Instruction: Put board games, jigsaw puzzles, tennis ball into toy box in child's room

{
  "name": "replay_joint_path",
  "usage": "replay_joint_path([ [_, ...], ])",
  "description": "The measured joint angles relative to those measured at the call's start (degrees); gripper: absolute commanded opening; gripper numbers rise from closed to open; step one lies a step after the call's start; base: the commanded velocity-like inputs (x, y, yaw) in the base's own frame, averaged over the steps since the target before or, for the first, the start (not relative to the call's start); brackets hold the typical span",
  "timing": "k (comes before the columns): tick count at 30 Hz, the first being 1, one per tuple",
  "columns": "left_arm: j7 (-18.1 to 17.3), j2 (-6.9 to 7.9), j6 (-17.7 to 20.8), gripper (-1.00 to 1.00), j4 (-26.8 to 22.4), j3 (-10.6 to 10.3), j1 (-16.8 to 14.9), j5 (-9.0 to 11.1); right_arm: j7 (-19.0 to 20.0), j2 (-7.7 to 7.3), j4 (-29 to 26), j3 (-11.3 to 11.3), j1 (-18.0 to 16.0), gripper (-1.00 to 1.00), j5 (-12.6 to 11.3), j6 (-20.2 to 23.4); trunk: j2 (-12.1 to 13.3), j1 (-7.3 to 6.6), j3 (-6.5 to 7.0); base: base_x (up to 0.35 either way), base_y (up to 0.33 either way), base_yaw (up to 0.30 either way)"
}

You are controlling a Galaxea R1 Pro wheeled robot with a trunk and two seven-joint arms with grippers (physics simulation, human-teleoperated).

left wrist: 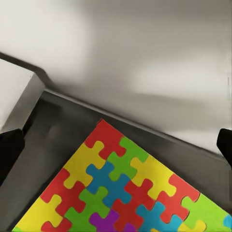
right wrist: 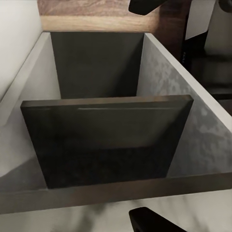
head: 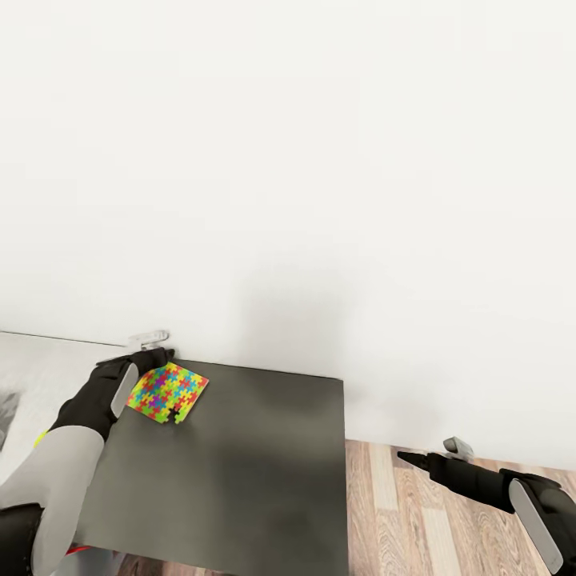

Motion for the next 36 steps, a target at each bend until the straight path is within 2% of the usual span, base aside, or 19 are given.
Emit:
replay_joint_path([
  [17,-0.81,0.10,-0.18,1.00,2.79,-0.87,-0.08,-0.15,0.01,0.00,0.00,0.00,0.00,1.00,0.00,-0.01,0.00,0.00,-0.07,0.000,0.000,0.000],
  [36,-0.88,0.34,-0.45,1.00,3.52,-0.88,-0.12,-0.21,-0.06,0.00,0.01,0.00,0.00,1.00,0.00,-0.02,0.00,0.00,-1.59,0.000,0.000,0.000],
])
